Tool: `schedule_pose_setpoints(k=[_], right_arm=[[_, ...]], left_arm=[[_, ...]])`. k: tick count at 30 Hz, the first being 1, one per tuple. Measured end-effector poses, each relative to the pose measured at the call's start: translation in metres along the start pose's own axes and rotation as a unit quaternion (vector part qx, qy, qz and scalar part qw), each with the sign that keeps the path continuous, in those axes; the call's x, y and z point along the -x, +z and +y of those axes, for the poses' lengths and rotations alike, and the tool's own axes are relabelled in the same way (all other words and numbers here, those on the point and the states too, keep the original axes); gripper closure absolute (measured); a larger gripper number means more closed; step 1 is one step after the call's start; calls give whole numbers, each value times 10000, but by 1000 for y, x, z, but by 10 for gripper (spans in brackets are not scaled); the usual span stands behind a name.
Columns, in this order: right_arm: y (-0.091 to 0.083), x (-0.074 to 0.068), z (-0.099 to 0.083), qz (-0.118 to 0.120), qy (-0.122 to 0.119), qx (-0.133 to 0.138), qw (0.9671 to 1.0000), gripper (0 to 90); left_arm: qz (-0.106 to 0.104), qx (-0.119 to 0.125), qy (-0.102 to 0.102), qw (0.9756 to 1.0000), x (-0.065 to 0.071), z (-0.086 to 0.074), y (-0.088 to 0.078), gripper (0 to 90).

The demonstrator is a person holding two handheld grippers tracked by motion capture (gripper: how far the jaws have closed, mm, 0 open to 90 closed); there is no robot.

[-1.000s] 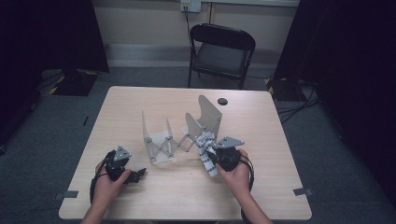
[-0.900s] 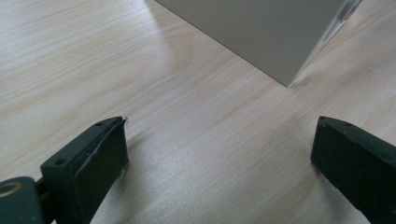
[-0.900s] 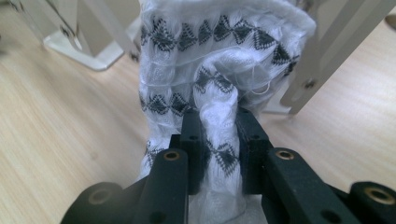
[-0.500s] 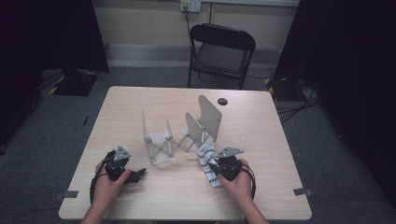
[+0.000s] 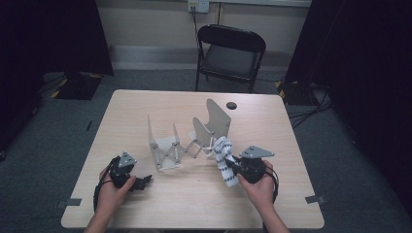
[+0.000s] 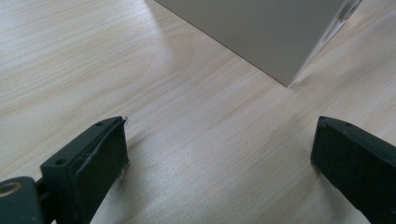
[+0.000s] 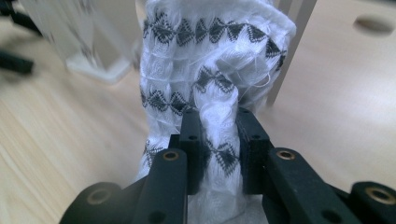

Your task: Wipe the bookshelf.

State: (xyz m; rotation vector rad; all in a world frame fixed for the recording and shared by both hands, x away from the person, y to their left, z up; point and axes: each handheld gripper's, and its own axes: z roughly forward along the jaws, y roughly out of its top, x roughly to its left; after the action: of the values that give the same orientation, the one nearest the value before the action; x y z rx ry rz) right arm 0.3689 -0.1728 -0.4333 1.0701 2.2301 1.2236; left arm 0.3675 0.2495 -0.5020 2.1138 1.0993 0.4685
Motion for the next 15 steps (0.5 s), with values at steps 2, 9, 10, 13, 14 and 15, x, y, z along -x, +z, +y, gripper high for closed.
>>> schedule_pose_setpoints(k=[2,9,10,13,14,15], right_arm=[[-8,-2,20,-4,-101,279,9996,750],[-2,-11,39,40,-207,443,9988,748],[8,-17,38,40,-293,309,9991,748],[22,-21,32,61,-352,106,9993,747],[27,-22,29,75,-340,52,9994,747],[32,-22,26,72,-338,-25,9994,746]], left_arm=[[2,-2,0,10000,0,0,0,34],[0,-1,1,10000,0,0,0,34],[3,-4,14,10000,0,0,0,34],[-1,0,1,10000,0,0,0,34],[2,-2,14,10000,0,0,0,34],[3,-5,14,10000,0,0,0,35]])
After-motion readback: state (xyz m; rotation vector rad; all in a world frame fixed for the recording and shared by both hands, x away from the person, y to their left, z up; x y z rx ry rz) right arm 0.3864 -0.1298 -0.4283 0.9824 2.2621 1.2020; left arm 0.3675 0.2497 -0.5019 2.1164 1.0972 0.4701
